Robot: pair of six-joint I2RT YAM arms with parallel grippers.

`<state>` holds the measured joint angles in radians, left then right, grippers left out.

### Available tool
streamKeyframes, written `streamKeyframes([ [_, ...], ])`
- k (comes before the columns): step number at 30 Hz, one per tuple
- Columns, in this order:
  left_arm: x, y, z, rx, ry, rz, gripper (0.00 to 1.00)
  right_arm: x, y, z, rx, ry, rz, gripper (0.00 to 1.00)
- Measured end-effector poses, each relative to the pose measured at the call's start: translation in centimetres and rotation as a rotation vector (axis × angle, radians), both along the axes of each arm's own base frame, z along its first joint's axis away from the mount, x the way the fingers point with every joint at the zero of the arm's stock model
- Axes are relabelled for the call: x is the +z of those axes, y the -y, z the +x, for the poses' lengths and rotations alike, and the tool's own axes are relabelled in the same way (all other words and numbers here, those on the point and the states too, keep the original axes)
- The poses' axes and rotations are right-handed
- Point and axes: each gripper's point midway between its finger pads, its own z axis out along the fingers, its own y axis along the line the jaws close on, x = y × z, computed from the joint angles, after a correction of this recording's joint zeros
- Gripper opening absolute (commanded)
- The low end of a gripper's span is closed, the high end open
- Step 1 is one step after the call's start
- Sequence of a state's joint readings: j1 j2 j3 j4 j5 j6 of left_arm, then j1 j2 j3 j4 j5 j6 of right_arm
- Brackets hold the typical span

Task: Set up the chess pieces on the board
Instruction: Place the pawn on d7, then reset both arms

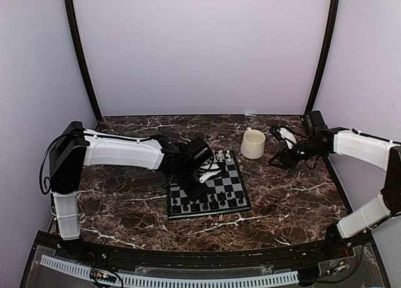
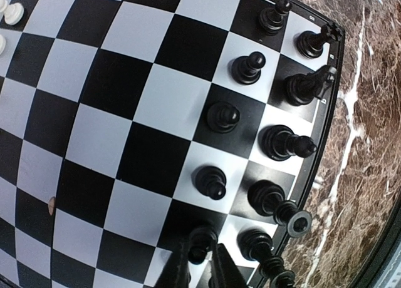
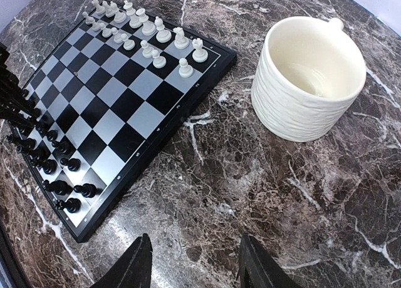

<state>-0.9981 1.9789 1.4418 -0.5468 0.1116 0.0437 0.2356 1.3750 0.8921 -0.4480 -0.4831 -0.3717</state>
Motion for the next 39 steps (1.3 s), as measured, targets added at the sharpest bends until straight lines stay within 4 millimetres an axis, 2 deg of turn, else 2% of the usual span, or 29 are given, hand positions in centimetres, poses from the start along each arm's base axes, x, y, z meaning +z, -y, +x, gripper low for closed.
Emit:
streamKeyframes([
  [3,0.0,0.0,-0.1,-0.002,-0.001,0.006,0.25,0.0,0.0,0.0,0.000,0.000,0.000,0.49],
  [17,0.5,0.1,0.2,0.004,0.017,0.020,0.31,0.5,-0.2,0.1,0.008,0.003,0.013,0.49],
  [21,1.2,-0.5,0.6,0.009,0.056,0.039,0.34,1.5,-0.3,0.4,0.008,0.010,0.013,0.49],
  [24,3.1,-1.2,1.3,0.014,0.117,0.043,0.37,3.3,-0.5,1.2,0.011,0.042,0.019,0.49],
  [29,8.8,-2.9,3.5,0.076,0.248,-0.005,0.50,7.0,-0.8,2.6,0.018,0.110,0.031,0.49],
  [32,11.9,-5.1,5.9,0.163,0.313,-0.038,0.58,9.3,-0.9,3.3,0.018,0.154,0.036,0.49],
  [35,14.8,-8.8,9.1,0.299,0.377,-0.061,0.65,11.1,-0.7,3.8,0.007,0.207,0.028,0.51],
  [36,15.5,-9.8,9.9,0.335,0.394,-0.066,0.69,11.8,-0.6,3.9,0.000,0.228,0.023,0.62],
  [37,16.4,-11.1,10.9,0.381,0.417,-0.071,0.71,12.5,-0.3,4.0,-0.013,0.252,0.016,0.89],
  [38,17.2,-12.3,11.8,0.426,0.438,-0.078,0.74,13.1,0.0,4.0,-0.031,0.272,0.010,0.97],
  [39,18.1,-13.5,12.6,0.467,0.462,-0.085,0.75,13.8,0.5,4.2,-0.064,0.300,0.001,0.98],
])
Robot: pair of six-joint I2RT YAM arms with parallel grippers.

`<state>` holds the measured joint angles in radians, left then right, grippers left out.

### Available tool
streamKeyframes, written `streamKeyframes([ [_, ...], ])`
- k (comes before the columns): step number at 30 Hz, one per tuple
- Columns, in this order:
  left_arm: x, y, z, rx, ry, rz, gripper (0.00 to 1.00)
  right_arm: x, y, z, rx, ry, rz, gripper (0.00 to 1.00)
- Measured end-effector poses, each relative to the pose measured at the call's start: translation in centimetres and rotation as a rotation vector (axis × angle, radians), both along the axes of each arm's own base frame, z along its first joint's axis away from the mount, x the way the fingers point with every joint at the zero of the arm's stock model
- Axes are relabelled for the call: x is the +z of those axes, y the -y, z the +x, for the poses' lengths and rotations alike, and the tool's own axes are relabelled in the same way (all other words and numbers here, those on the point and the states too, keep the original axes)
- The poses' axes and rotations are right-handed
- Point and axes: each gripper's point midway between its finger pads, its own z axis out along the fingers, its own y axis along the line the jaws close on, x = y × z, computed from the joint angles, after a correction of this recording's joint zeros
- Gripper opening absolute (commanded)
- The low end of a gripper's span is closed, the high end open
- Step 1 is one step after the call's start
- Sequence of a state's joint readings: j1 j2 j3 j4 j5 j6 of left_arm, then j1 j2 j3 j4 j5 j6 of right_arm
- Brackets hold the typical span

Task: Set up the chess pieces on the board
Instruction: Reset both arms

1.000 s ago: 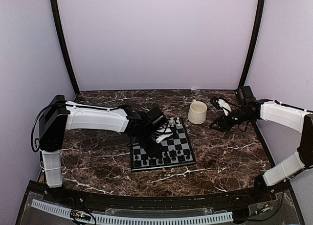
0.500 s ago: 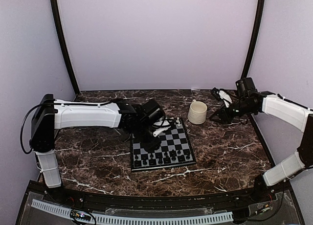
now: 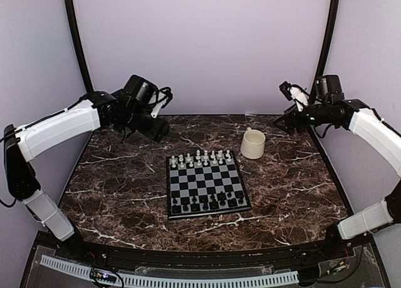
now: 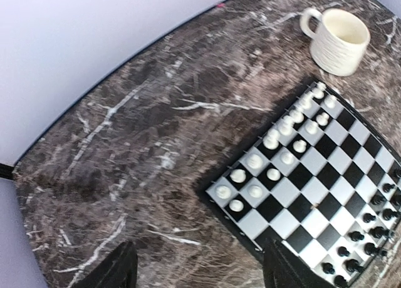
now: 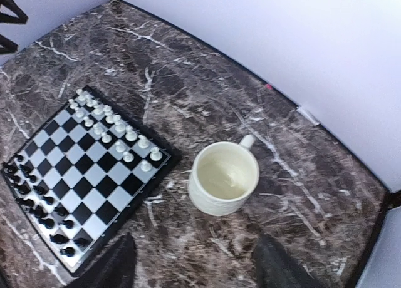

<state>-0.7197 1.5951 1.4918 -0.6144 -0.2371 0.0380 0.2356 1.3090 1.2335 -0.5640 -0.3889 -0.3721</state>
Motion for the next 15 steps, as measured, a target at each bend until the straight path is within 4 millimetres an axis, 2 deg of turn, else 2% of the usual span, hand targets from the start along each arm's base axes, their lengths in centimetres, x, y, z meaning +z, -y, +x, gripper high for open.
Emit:
streamKeyframes([
  [4,2.6,-3.4,2.3,0.142,0.086,-0.052,0.88,2.6,2.5,1.7,-0.188,0.111,-0.010,0.99],
  [5,3.1,-4.2,2.7,0.177,0.110,-0.069,0.94,2.9,3.4,2.3,-0.251,0.129,-0.013,0.99],
  [7,3.3,-5.3,3.3,0.235,0.137,-0.100,0.98,2.6,4.6,3.0,-0.340,0.137,-0.018,0.99],
  [11,2.7,-6.4,3.6,0.319,0.148,-0.157,0.99,1.2,6.0,3.0,-0.431,0.118,-0.023,0.98],
  [15,2.5,-6.4,3.8,0.363,0.141,-0.210,0.99,2.0,6.5,2.2,-0.452,0.139,0.004,0.99],
])
